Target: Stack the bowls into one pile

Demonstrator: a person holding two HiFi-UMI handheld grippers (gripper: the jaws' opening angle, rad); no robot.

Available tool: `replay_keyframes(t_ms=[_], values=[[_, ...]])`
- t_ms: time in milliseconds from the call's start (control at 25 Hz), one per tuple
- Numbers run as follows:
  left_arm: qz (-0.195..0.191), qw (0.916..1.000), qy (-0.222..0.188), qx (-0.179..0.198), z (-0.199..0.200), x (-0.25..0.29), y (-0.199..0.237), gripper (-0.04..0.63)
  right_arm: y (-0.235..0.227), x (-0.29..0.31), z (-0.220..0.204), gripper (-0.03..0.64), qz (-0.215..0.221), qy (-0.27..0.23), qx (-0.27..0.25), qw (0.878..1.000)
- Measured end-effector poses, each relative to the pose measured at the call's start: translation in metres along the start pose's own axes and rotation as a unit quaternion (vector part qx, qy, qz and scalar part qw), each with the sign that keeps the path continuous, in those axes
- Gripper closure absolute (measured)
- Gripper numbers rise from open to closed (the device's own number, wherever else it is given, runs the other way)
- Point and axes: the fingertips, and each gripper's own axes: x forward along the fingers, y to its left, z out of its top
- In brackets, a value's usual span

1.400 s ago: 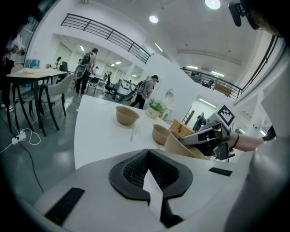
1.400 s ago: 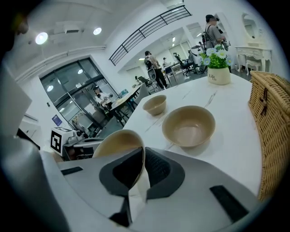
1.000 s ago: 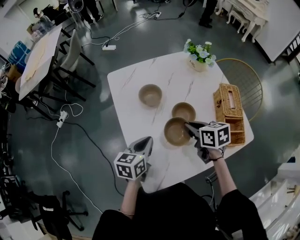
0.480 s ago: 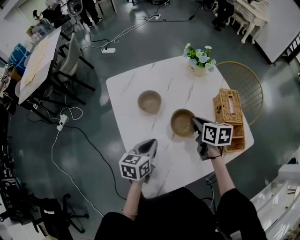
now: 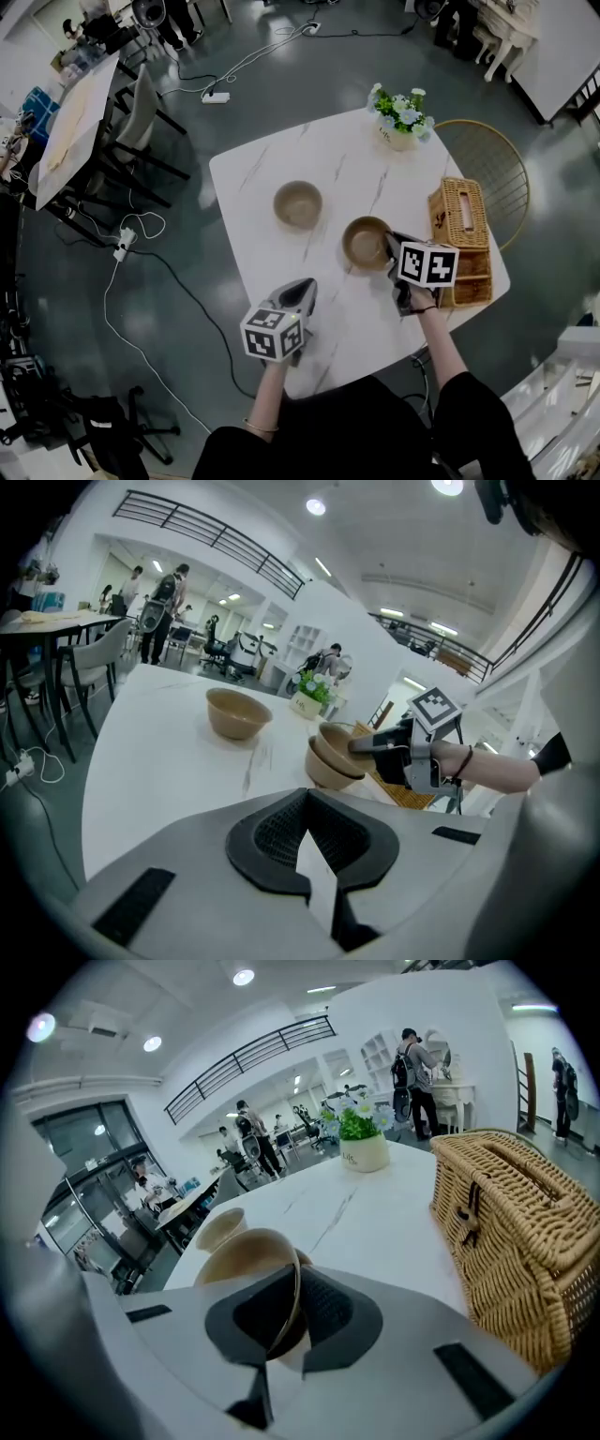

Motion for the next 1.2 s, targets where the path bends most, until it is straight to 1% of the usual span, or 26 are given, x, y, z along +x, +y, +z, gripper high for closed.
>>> replay_keyframes(t_ms=[120,280,520,600,760,800,840,880,1080,1200], values=[[0.0,1.0,0.002,-0.002,-0.001,0.001,0.0,0.58,-0.003,0.003,-0.003,0.591,-0.012,0.008,-0.018,1.0],[0.0,1.0,0.006,-0.004,-0.003,0.002,-0.001,0.581,-0.002,0.005,-0.003,0.591,-0.014,0.009,-0.034,0.999],[-0.001,0.9999,0.008,-0.006,-0.004,0.004,-0.001,0.58,-0.001,0.007,-0.001,0.591,-0.039,0.014,-0.088,0.995],[-0.001,0.9999,0.008,-0.006,-0.004,0.005,-0.002,0.58,0.001,0.006,0.0,0.591,-0.038,0.01,-0.1,0.994],[0.001,0.9999,0.008,-0.006,-0.004,0.007,-0.003,0.581,0.003,0.007,0.0,0.589,-0.029,0.003,-0.107,0.994],[0.001,0.9999,0.008,-0.007,-0.004,0.006,-0.002,0.58,0.003,0.007,0.001,0.584,-0.031,0.002,-0.11,0.993],[0.001,0.9999,0.008,-0.007,-0.003,0.006,-0.002,0.58,0.004,0.007,0.002,0.562,-0.033,0.0,-0.114,0.993],[0.002,0.9999,0.007,-0.008,-0.003,0.006,-0.001,0.58,0.005,0.008,0.003,0.525,-0.035,-0.003,-0.119,0.992],[0.006,0.9999,0.006,-0.011,-0.004,0.004,0.0,0.58,0.002,0.004,0.007,0.494,-0.05,-0.018,-0.133,0.99],[0.008,0.9999,0.004,-0.012,-0.004,0.003,-0.001,0.581,0.0,0.004,0.007,0.478,-0.036,-0.019,-0.113,0.993]])
